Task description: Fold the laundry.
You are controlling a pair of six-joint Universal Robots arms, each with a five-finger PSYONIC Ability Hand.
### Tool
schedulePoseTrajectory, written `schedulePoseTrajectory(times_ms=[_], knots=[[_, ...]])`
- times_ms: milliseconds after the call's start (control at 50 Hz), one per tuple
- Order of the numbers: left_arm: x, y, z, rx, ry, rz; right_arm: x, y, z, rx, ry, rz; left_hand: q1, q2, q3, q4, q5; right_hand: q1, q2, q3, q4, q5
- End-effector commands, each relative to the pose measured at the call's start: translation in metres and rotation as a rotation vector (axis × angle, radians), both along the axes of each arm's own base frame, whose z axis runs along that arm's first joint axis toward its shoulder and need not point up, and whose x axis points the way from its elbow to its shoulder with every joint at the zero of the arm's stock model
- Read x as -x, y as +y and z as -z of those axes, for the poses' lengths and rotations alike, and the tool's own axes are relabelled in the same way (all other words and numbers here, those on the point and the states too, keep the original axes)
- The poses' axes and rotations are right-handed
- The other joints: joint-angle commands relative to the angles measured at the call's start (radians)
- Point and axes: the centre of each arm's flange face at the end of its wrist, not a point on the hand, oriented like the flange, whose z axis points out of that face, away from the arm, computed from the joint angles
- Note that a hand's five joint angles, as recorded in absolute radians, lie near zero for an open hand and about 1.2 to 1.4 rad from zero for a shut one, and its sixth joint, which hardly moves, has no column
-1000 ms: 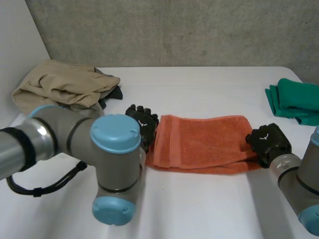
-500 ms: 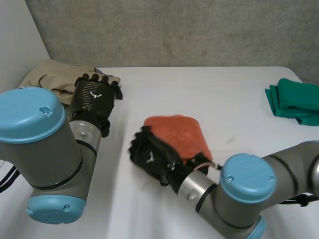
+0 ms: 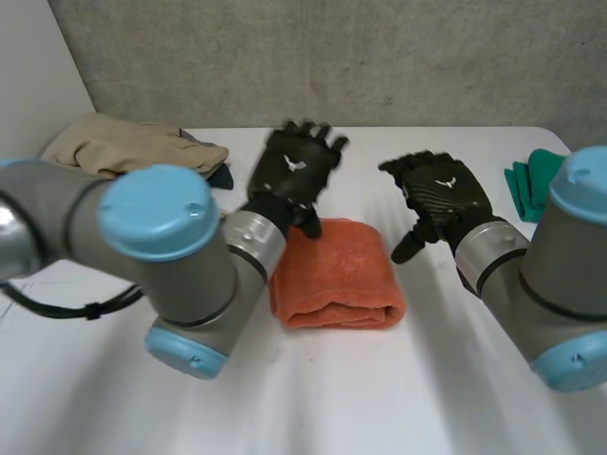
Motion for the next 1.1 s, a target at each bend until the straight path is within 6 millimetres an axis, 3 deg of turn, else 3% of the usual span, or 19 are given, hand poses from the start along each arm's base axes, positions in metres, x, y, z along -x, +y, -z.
schedulePoseTrajectory(times_ms=[20,100,220,300,380,460,560,660,720,860,1100], knots=[[0.009,-0.003,0.054,-0.209,-0.146,0.003,-0.004,-0.018,0.03,-0.146,0.085,0.006,0.001,-0.018,-0.02,-0.011,-0.03,-0.056,-0.037,-0.034,-0.034,-0.048],[-0.008,-0.008,0.074,-0.287,-0.243,-0.159,-0.01,-0.022,0.046,-0.221,0.107,-0.023,0.004,-0.015,-0.017,-0.008,-0.027,-0.056,-0.037,-0.034,-0.034,-0.048],[-0.021,-0.017,0.077,-0.279,-0.278,-0.288,-0.02,-0.027,0.086,-0.357,0.174,-0.077,0.003,-0.015,-0.017,-0.008,-0.027,-0.056,-0.037,-0.034,-0.034,-0.048],[-0.026,-0.011,0.088,-0.309,-0.35,-0.278,-0.019,-0.031,0.092,-0.37,0.209,-0.054,0.004,-0.015,-0.017,-0.008,-0.027,-0.056,-0.037,-0.034,-0.034,-0.048],[-0.029,-0.004,0.097,-0.332,-0.401,-0.265,-0.016,-0.034,0.082,-0.314,0.244,-0.024,0.004,-0.015,-0.017,-0.008,-0.027,-0.056,-0.037,-0.034,-0.034,-0.048],[-0.025,-0.002,0.08,-0.305,-0.361,-0.233,-0.019,-0.029,0.056,-0.2,0.264,-0.02,0.001,-0.018,-0.019,-0.011,-0.03,-0.056,-0.037,-0.034,-0.034,-0.048],[-0.019,-0.005,0.015,-0.178,-0.205,-0.18,-0.028,-0.004,0.031,-0.028,0.302,-0.059,-0.005,-0.024,-0.025,-0.017,-0.036,-0.056,-0.037,-0.034,-0.034,-0.048],[-0.02,-0.012,-0.029,-0.081,-0.095,-0.12,-0.031,0.03,0.028,0.096,0.361,-0.086,-0.011,-0.03,-0.031,-0.023,-0.042,-0.056,-0.037,-0.034,-0.034,-0.048],[-0.023,-0.014,-0.05,-0.043,-0.058,-0.044,-0.033,0.053,0.04,0.117,0.378,-0.122,-0.011,-0.03,-0.031,-0.023,-0.042,-0.056,-0.037,-0.034,-0.034,-0.048],[-0.013,0.0,-0.062,-0.075,-0.026,0.223,-0.032,0.079,0.074,0.106,0.378,-0.169,-0.005,-0.024,-0.025,-0.017,-0.036,-0.056,-0.037,-0.034,-0.034,-0.048],[-0.011,0.01,-0.058,-0.147,-0.018,0.301,-0.048,0.063,0.108,0.176,0.345,-0.17,-0.005,-0.024,-0.025,-0.017,-0.036,-0.056,-0.037,-0.034,-0.034,-0.048]])
